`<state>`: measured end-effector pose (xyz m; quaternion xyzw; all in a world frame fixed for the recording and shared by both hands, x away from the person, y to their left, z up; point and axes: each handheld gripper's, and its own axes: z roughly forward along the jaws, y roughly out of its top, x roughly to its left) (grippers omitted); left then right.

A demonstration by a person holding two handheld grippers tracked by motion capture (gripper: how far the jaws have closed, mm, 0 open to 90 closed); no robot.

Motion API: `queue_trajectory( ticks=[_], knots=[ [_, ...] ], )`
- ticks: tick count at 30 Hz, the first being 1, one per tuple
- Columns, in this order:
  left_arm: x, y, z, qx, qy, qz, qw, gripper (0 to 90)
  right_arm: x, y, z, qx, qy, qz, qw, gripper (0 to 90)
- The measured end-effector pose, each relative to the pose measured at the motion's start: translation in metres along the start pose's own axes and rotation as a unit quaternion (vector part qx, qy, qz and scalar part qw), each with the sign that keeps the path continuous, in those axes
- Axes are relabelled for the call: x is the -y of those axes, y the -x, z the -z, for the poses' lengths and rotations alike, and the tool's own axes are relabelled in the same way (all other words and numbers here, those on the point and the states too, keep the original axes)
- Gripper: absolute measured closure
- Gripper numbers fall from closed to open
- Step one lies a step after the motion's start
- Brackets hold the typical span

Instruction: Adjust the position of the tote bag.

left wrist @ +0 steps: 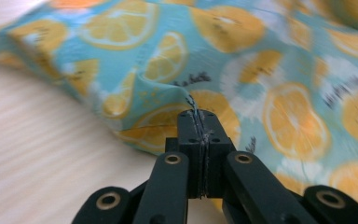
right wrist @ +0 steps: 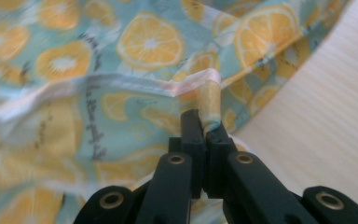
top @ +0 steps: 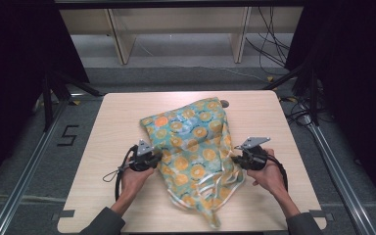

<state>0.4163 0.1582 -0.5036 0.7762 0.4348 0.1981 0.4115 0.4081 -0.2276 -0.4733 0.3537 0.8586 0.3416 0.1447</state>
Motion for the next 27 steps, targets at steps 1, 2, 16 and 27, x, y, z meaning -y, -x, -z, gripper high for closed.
queue_trajectory(
  ticks=[1,2,16,27],
  knots=[
    [0.000,-0.006,0.001,-0.006,0.003,0.005,1.0000,88.4,0.001,-0.006,0.004,-0.012,-0.010,0.006,0.9999,90.0],
    [0.000,-0.010,0.001,-0.010,0.018,0.021,0.9996,88.4,0.003,-0.015,0.005,-0.009,-0.002,0.002,1.0000,90.0],
    [-0.005,-0.046,0.004,0.014,0.022,0.074,0.9969,76.0,0.014,-0.072,0.012,-0.062,-0.002,0.068,0.9958,89.9],
    [-0.014,-0.010,0.066,0.041,0.040,0.036,0.9977,42.9,0.001,-0.066,0.041,-0.067,0.061,0.045,0.9948,46.0]
  ],
)
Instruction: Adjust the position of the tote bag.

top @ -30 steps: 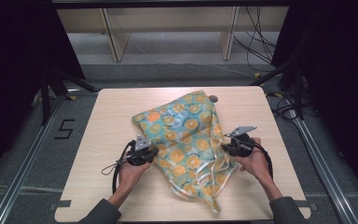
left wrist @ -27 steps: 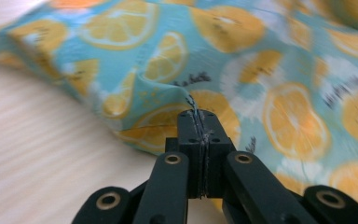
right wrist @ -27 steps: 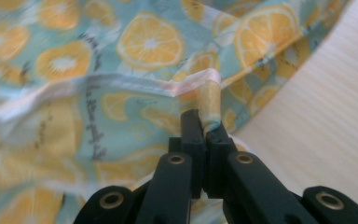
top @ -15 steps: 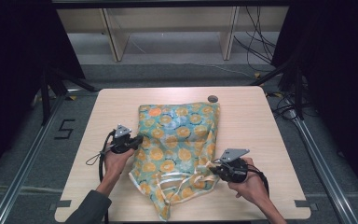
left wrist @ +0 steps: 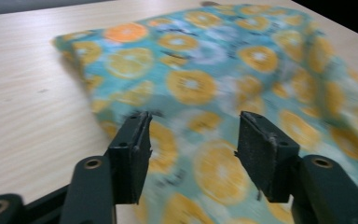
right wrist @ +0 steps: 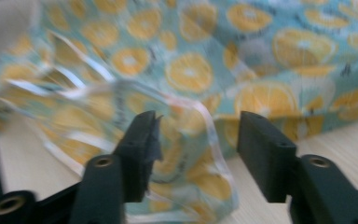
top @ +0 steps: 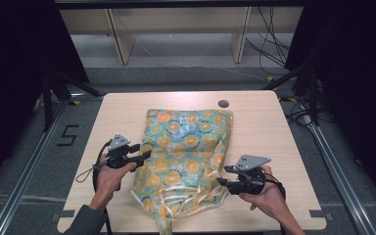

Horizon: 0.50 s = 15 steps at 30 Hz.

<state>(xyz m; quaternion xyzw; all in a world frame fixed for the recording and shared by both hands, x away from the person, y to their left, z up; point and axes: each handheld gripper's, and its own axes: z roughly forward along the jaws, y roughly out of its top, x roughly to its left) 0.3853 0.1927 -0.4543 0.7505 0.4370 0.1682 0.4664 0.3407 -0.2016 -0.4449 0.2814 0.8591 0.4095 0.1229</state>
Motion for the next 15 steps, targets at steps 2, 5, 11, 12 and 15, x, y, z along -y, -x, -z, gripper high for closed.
queue_trajectory(
  ticks=[2,5,11,12,15],
  knots=[
    [0.004,0.008,0.004,0.014,-0.011,-0.013,0.9998,40.3,-0.004,-0.004,0.008,-0.027,0.024,0.006,0.9993,38.3],
    [0.007,0.019,0.008,0.035,-0.031,-0.020,0.9987,38.1,-0.007,-0.020,0.008,-0.059,0.025,0.025,0.9976,35.0],
    [0.007,0.028,0.007,0.047,-0.052,-0.037,0.9968,34.9,-0.013,-0.036,-0.018,-0.070,0.001,0.062,0.9956,33.2],
    [0.008,0.030,0.006,0.042,-0.048,-0.033,0.9974,34.6,-0.014,-0.037,-0.022,-0.068,0.001,0.068,0.9954,32.6],
    [0.009,0.024,0.007,0.042,-0.059,-0.042,0.9965,34.1,-0.019,-0.038,-0.030,-0.069,0.004,0.069,0.9952,31.0]
  ],
)
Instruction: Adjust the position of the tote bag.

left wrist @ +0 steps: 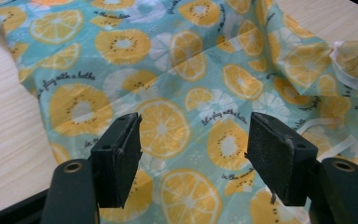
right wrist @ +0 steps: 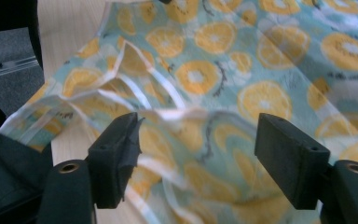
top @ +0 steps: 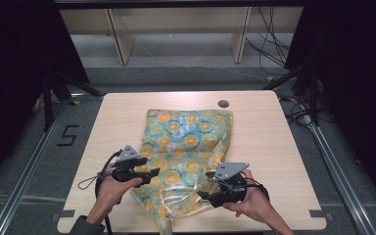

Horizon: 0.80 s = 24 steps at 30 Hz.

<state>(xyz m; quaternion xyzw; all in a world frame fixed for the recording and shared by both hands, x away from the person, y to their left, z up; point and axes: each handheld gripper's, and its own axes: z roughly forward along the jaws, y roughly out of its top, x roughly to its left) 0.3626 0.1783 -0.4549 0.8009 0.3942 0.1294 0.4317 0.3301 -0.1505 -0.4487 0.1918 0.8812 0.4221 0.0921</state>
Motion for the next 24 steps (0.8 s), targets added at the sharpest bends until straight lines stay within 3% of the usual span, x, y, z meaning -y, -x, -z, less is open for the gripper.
queue_trajectory(
  ticks=[1,2,3,6,7,9,10,11,14,15,16,17,19,20,21,24],
  knots=[
    [0.001,-0.003,0.001,-0.006,-0.003,-0.002,1.0000,34.1,-0.003,-0.001,-0.002,-0.003,-0.003,-0.003,1.0000,30.3],
    [0.002,-0.004,0.001,-0.006,0.003,0.005,1.0000,34.0,-0.006,-0.001,-0.006,-0.010,0.004,0.012,0.9999,30.2],
    [0.003,-0.009,0.003,-0.010,-0.004,0.007,0.9999,33.8,-0.008,-0.003,-0.007,-0.011,0.005,0.007,0.9999,29.5],
    [0.007,-0.016,0.005,-0.015,0.008,0.032,0.9993,33.3,-0.015,-0.005,-0.016,-0.028,0.008,0.027,0.9992,27.5],
    [0.008,-0.017,0.006,-0.017,0.012,0.041,0.9989,33.3,-0.016,-0.007,-0.018,-0.030,0.004,0.023,0.9993,27.3],
    [0.009,-0.021,0.009,-0.023,0.007,0.034,0.9991,33.2,-0.019,-0.010,-0.023,-0.048,-0.001,0.038,0.9981,26.7],
    [0.009,-0.023,0.011,-0.022,0.005,0.038,0.9990,33.2,-0.019,-0.012,-0.026,-0.053,-0.002,0.042,0.9977,27.0],
    [0.010,-0.022,0.010,-0.026,0.019,0.048,0.9983,33.1,-0.020,-0.014,-0.029,-0.063,-0.004,0.048,0.9968,27.2],
    [0.010,-0.026,0.012,-0.026,0.013,0.043,0.9987,33.1,-0.018,-0.020,-0.035,-0.080,-0.012,0.061,0.9948,33.8],
    [0.010,-0.026,0.012,-0.030,0.015,0.052,0.9981,33.1,-0.018,-0.021,-0.037,-0.086,-0.018,0.063,0.9942,33.9],
    [0.011,-0.026,0.012,-0.029,0.014,0.052,0.9981,32.9,-0.017,-0.023,-0.040,-0.083,-0.029,0.071,0.9936,38.4],
    [0.011,-0.029,0.014,-0.027,0.006,0.038,0.9989,32.8,-0.016,-0.024,-0.042,-0.081,-0.033,0.078,0.9930,48.2],
    [0.010,-0.029,0.014,-0.027,0.007,0.039,0.9988,32.8,-0.013,-0.024,-0.045,-0.086,-0.044,0.105,0.9897,64.8],
    [0.010,-0.028,0.013,-0.029,0.015,0.050,0.9982,32.7,-0.012,-0.022,-0.045,-0.075,-0.060,0.117,0.9885,73.9],
    [0.011,-0.029,0.014,-0.031,0.012,0.047,0.9984,32.5,-0.011,-0.021,-0.045,-0.072,-0.064,0.118,0.9884,80.7],
    [0.010,-0.030,0.014,-0.028,0.017,0.057,0.9979,32.2,-0.011,-0.013,-0.041,-0.072,-0.055,0.116,0.9892,90.0]
  ],
)
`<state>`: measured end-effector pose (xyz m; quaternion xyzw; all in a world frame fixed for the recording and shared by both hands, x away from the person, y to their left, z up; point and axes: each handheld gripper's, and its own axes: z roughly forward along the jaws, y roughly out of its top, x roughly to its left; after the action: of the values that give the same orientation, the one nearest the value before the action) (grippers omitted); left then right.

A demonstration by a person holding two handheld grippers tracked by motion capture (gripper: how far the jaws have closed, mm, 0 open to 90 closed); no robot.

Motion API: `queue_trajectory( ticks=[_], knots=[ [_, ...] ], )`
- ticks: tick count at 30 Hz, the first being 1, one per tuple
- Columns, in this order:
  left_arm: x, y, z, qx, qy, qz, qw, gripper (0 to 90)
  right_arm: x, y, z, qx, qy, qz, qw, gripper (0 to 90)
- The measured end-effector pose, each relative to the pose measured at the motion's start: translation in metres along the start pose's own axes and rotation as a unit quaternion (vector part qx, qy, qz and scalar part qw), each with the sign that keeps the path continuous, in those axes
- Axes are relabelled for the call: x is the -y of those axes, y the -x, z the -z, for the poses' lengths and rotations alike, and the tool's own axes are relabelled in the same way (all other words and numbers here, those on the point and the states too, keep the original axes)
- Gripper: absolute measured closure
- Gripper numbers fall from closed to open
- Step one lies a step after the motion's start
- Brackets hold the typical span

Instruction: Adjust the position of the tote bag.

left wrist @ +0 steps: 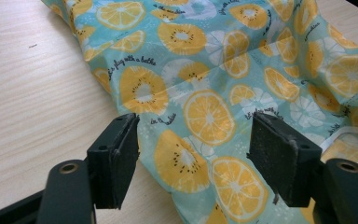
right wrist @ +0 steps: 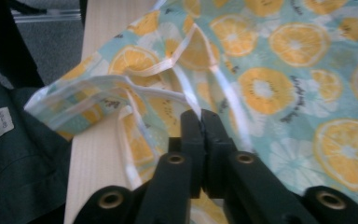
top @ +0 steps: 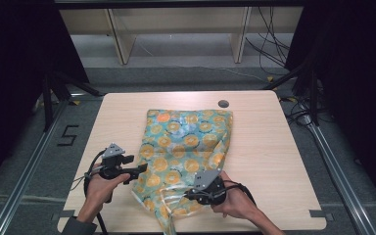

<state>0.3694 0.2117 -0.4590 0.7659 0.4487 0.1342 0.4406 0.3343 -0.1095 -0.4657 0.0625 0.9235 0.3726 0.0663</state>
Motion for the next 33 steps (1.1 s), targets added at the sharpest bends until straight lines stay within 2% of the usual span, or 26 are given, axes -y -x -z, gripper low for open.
queue_trajectory(
  ticks=[1,2,4,5,6,7,8,10,11,14,16,17,18,19,20,21,23,24,25,26,27,29,30,31,32,33],
  knots=[
    [0.000,-0.003,0.001,0.002,-0.007,-0.013,0.9999,32.2,0.000,0.001,0.002,-0.001,0.005,-0.009,0.9999,90.0],
    [0.000,-0.003,0.001,0.001,-0.007,-0.012,0.9999,32.1,0.000,0.003,0.004,0.006,0.006,-0.014,0.9999,90.0],
    [0.000,-0.001,0.002,0.005,-0.003,-0.007,1.0000,32.1,-0.002,0.008,0.008,0.016,0.018,-0.005,0.9997,90.0],
    [-0.001,0.000,0.000,0.007,0.006,0.002,1.0000,32.1,-0.003,0.011,0.014,0.016,0.029,-0.018,0.9993,90.0],
    [-0.002,0.000,0.002,0.005,-0.002,-0.006,1.0000,32.1,-0.005,0.015,0.019,0.027,0.042,-0.039,0.9980,90.0],
    [-0.002,0.000,0.002,0.007,-0.002,-0.015,0.9999,32.1,-0.006,0.021,0.022,0.037,0.049,-0.040,0.9973,90.0],
    [-0.003,0.002,0.003,0.011,-0.005,-0.014,0.9998,32.1,-0.007,0.026,0.025,0.043,0.058,-0.044,0.9964,90.0],
    [-0.004,0.007,0.003,0.022,0.004,-0.008,0.9997,31.8,-0.009,0.045,0.035,0.084,0.080,-0.062,0.9913,90.0],
    [-0.005,0.008,0.004,0.033,-0.004,-0.021,0.9992,31.7,-0.009,0.054,0.039,0.103,0.086,-0.078,0.9879,90.0],
    [-0.006,0.019,0.002,0.060,-0.017,-0.035,0.9975,30.5,-0.006,0.078,0.047,0.152,0.090,-0.098,0.9793,90.0],
    [-0.006,0.028,0.000,0.081,-0.020,-0.048,0.9953,29.7,0.000,0.092,0.049,0.172,0.098,-0.122,0.9726,90.0],
    [-0.006,0.032,-0.001,0.097,-0.020,-0.054,0.9936,29.1,0.004,0.097,0.050,0.176,0.097,-0.137,0.9700,90.0],
    [-0.006,0.037,-0.002,0.103,-0.021,-0.061,0.9926,28.9,0.007,0.102,0.051,0.179,0.091,-0.147,0.9684,90.0],
    [-0.006,0.041,-0.002,0.100,-0.028,-0.073,0.9919,28.1,0.011,0.106,0.052,0.188,0.088,-0.154,0.9660,90.0],
    [-0.005,0.044,-0.004,0.101,-0.035,-0.081,0.9909,26.4,0.014,0.110,0.053,0.185,0.088,-0.161,0.9654,90.0],
    [-0.004,0.047,-0.006,0.103,-0.045,-0.094,0.9892,25.2,0.016,0.112,0.053,0.195,0.095,-0.171,0.9611,90.0],
    [0.000,0.050,-0.011,0.098,-0.065,-0.115,0.9864,24.6,0.019,0.116,0.056,0.202,0.093,-0.166,0.9606,90.0],
    [0.002,0.051,-0.016,0.094,-0.073,-0.123,0.9853,25.0,0.020,0.117,0.055,0.201,0.097,-0.175,0.9589,90.0],
    [0.005,0.050,-0.019,0.081,-0.096,-0.136,0.9827,27.1,0.021,0.119,0.057,0.200,0.089,-0.175,0.9599,90.0],
    [0.007,0.050,-0.022,0.064,-0.104,-0.145,0.9819,34.6,0.022,0.120,0.057,0.207,0.085,-0.175,0.9589,90.0],
    [0.009,0.049,-0.025,0.054,-0.110,-0.160,0.9795,47.2,0.023,0.121,0.055,0.208,0.088,-0.182,0.9571,90.0],
    [0.008,0.043,-0.026,0.049,-0.097,-0.196,0.9745,68.9,0.026,0.123,0.052,0.209,0.082,-0.180,0.9577,90.0],
    [0.007,0.041,-0.027,0.055,-0.095,-0.193,0.9750,77.3,0.027,0.124,0.051,0.209,0.076,-0.184,0.9574,90.0],
    [0.002,0.036,-0.026,0.061,-0.085,-0.180,0.9782,80.8,0.028,0.125,0.051,0.215,0.071,-0.177,0.9579,90.0],
    [-0.004,0.029,-0.024,0.069,-0.071,-0.171,0.9803,82.8,0.030,0.125,0.048,0.215,0.067,-0.183,0.9571,90.0],
    [-0.011,0.023,-0.022,0.069,-0.053,-0.165,0.9824,84.3,0.031,0.126,0.049,0.220,0.053,-0.177,0.9579,90.0]
  ],
)
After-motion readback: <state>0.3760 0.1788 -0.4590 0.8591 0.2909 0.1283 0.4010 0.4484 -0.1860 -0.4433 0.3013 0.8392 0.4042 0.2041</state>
